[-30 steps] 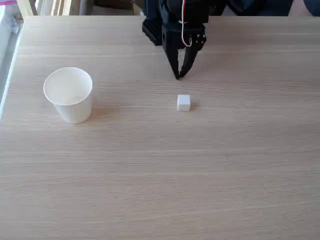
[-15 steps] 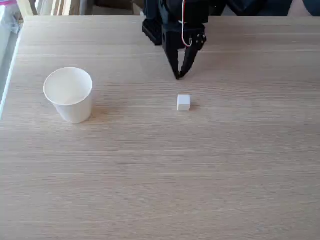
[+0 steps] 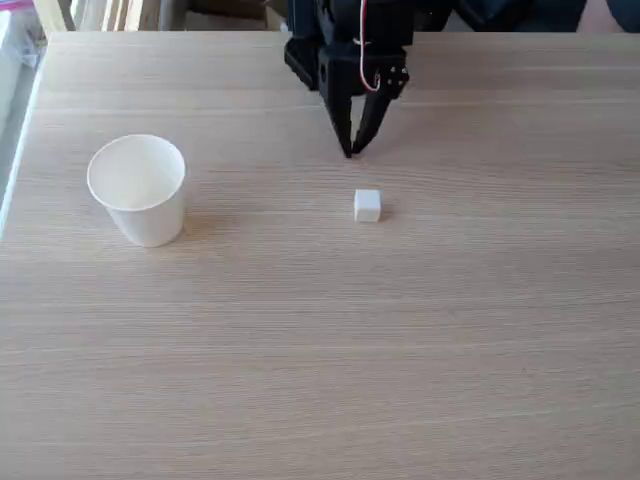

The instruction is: Grasp a block and put it in the bin.

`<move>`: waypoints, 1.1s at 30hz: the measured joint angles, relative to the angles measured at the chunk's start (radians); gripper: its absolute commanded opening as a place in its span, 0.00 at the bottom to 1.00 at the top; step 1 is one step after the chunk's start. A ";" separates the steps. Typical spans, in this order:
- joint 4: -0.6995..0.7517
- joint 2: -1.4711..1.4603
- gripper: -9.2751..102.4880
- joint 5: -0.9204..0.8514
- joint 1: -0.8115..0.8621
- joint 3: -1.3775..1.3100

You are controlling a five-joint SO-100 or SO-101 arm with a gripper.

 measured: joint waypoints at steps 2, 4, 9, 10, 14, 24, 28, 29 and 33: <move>0.006 -0.057 0.08 -0.009 0.000 -0.064; 0.002 -0.114 0.09 -0.015 0.005 -0.120; -0.061 -0.239 0.20 -0.043 0.031 -0.212; -0.074 -0.265 0.24 -0.043 0.031 -0.224; -0.094 -0.379 0.29 -0.026 0.034 -0.273; -0.135 -0.548 0.35 0.028 0.049 -0.308; -0.204 -0.595 0.36 0.046 0.049 -0.314; -0.218 -0.609 0.36 0.048 0.049 -0.319; -0.265 -0.670 0.36 0.048 0.049 -0.345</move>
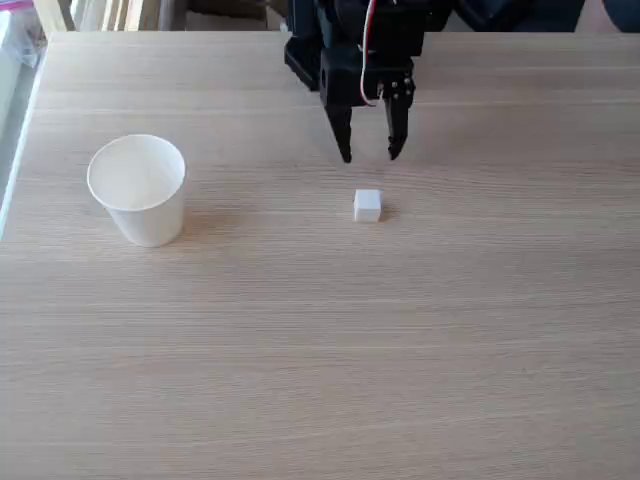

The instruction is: Grasp a block and put it in the bin.

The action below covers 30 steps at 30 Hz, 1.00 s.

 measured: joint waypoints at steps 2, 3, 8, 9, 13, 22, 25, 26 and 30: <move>-0.017 -0.031 0.36 0.000 0.000 -0.017; -0.023 -0.046 0.36 0.000 0.000 -0.025; -0.057 -0.112 0.36 0.005 0.000 -0.055; -0.066 -0.124 0.36 0.009 0.000 -0.058; -0.101 -0.170 0.36 0.028 0.000 -0.060; -0.169 -0.265 0.36 0.044 0.008 -0.087; -0.183 -0.295 0.36 0.044 0.034 -0.097; -0.184 -0.305 0.36 0.044 0.034 -0.100; -0.186 -0.345 0.36 0.044 0.041 -0.127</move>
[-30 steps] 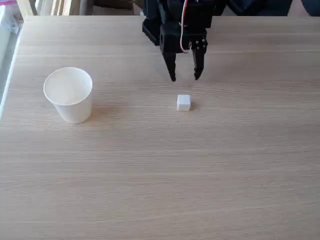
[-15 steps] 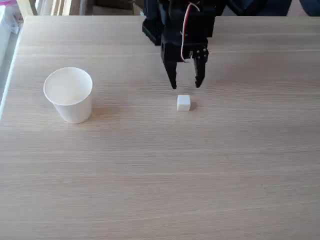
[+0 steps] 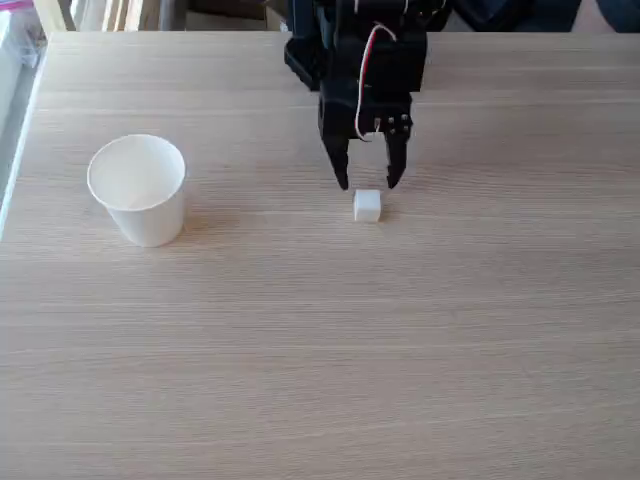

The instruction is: Grasp a block and put it in the bin.

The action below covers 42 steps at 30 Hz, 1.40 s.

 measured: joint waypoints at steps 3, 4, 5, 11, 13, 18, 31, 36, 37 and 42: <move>0.000 -0.031 0.36 0.000 0.018 -0.020; 0.000 -0.041 0.36 0.000 0.017 -0.028; 0.000 -0.049 0.36 0.000 0.014 -0.035; -0.017 -0.092 0.36 0.000 0.015 -0.060; -0.025 -0.104 0.36 0.000 0.018 -0.064; -0.028 -0.130 0.36 0.020 0.017 -0.084; -0.028 -0.230 0.35 0.055 0.002 -0.184; -0.028 -0.233 0.33 0.055 0.003 -0.184; -0.028 -0.233 0.33 0.055 0.009 -0.184; -0.031 -0.233 0.20 0.055 0.023 -0.184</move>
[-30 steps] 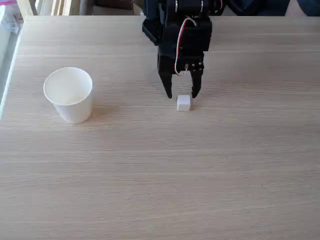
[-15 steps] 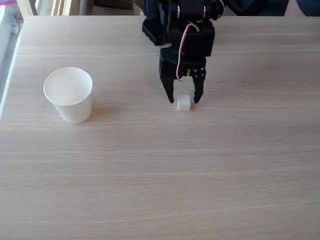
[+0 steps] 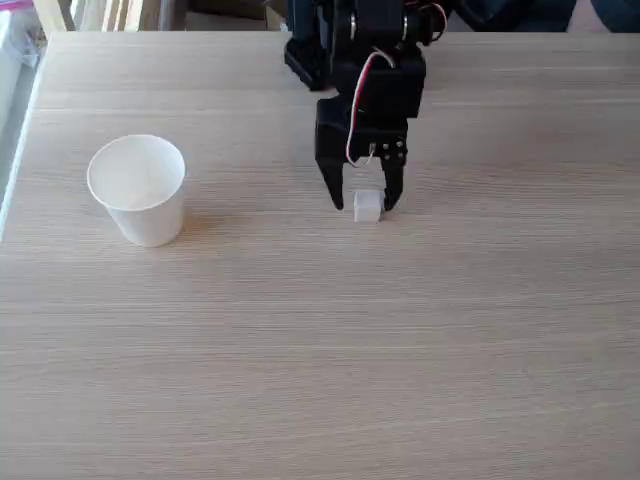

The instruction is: Grasp a block and put it in the bin.

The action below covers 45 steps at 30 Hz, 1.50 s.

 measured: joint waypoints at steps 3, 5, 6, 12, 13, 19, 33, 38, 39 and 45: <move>-0.005 0.000 0.14 -0.005 -0.003 0.000; -0.005 -0.003 0.12 -0.011 -0.005 0.000; -0.005 -0.005 0.11 -0.014 -0.005 0.000; -0.006 -0.003 0.09 -0.023 0.011 0.000; -0.014 0.002 0.09 -0.028 0.017 0.000; -0.061 0.115 0.09 -0.071 0.054 0.000; -0.091 0.607 0.09 -0.167 0.169 0.000; -0.140 0.632 0.09 -0.149 0.273 -0.038; -0.160 0.621 0.09 -0.147 0.301 -0.051; -0.250 0.491 0.09 -0.146 0.423 -0.133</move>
